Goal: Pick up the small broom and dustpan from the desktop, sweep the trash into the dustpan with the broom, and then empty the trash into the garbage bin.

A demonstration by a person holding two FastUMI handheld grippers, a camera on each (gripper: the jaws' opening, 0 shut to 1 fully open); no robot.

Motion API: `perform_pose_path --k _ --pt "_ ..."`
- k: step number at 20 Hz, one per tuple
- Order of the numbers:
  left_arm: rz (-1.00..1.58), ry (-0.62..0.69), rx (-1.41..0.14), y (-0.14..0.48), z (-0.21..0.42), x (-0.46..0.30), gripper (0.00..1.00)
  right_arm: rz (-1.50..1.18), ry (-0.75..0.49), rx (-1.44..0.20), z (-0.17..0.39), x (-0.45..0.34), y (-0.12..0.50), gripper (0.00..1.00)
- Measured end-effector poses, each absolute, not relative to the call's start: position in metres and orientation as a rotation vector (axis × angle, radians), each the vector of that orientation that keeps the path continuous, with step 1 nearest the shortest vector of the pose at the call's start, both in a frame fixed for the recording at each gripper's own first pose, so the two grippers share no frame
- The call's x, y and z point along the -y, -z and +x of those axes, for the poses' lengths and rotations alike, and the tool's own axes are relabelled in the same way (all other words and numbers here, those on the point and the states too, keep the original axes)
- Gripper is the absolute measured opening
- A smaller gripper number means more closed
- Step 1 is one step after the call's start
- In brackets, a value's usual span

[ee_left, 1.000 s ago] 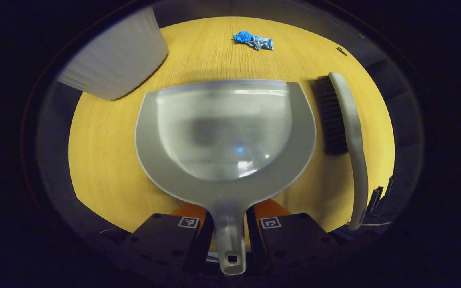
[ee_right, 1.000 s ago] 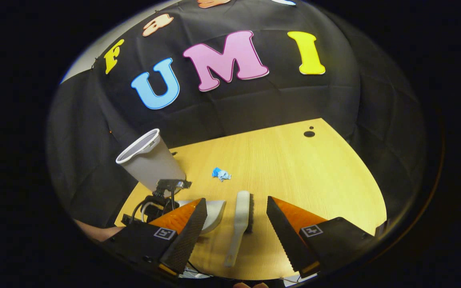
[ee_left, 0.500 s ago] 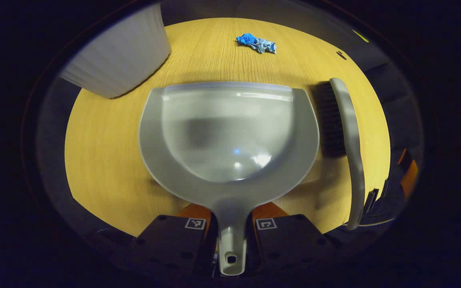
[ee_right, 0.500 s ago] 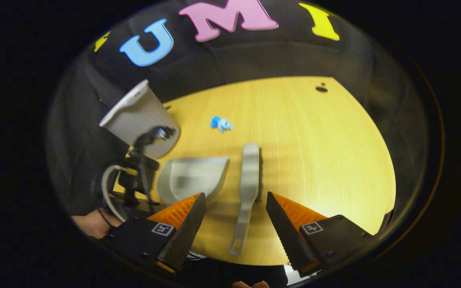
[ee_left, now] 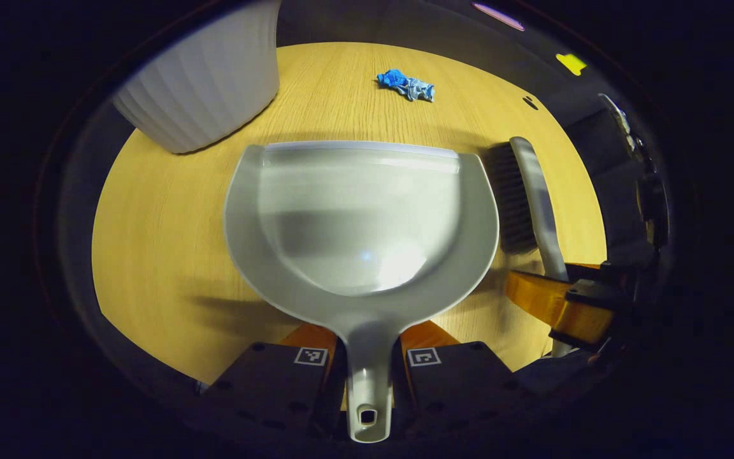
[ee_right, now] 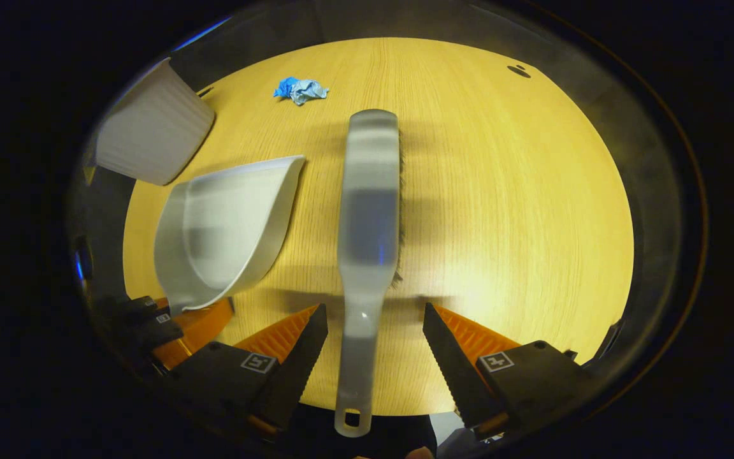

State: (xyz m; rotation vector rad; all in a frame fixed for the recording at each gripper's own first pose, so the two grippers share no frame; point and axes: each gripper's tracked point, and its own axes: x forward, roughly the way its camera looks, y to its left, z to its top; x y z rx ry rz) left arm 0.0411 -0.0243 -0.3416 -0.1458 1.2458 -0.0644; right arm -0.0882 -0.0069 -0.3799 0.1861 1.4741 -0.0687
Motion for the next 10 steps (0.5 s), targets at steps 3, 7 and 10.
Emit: perform_pose_path --k 3,7,10 --pt "-0.163 0.078 -1.243 0.342 0.041 0.024 0.29 0.153 0.049 -1.486 -0.079 0.007 0.387 0.80" --pt "-0.158 0.086 -1.246 0.342 0.042 0.024 0.29 0.146 0.015 -1.537 -0.063 0.010 0.388 0.65" --pt "-0.154 0.084 -1.251 0.342 0.042 0.024 0.29 0.126 -0.017 -1.581 -0.062 0.012 0.387 0.51"
